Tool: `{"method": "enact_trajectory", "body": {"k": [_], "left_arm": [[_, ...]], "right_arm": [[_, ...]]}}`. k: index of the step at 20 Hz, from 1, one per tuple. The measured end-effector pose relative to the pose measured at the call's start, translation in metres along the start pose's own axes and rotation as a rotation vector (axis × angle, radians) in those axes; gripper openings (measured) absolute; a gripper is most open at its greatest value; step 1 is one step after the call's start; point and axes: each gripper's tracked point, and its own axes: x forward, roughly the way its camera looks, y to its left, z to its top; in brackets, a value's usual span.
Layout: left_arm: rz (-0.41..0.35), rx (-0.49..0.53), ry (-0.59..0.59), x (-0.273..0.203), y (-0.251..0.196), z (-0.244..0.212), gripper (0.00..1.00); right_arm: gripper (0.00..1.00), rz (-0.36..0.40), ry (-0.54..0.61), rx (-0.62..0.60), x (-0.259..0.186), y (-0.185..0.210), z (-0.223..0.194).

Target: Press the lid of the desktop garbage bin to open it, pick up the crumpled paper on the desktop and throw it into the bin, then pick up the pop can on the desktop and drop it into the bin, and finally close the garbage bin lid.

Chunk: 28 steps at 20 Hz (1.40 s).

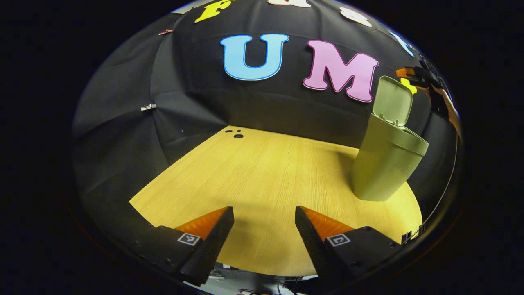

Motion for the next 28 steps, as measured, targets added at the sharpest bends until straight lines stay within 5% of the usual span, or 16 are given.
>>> {"method": "enact_trajectory", "body": {"k": [14,20,28], "left_arm": [[0.079,-0.069,-0.004,0.012,0.005,0.01,0.96],[0.09,-0.073,-0.025,0.017,-0.007,0.026,0.96],[-0.021,-0.022,-0.042,0.028,-0.041,0.043,0.96]], "right_arm": [[0.95,-0.027,0.095,0.06,0.071,-0.011,-0.019],[0.95,0.023,0.119,0.072,0.052,-0.007,-0.022],[0.95,0.03,0.133,0.072,0.009,0.001,-0.034]]}}
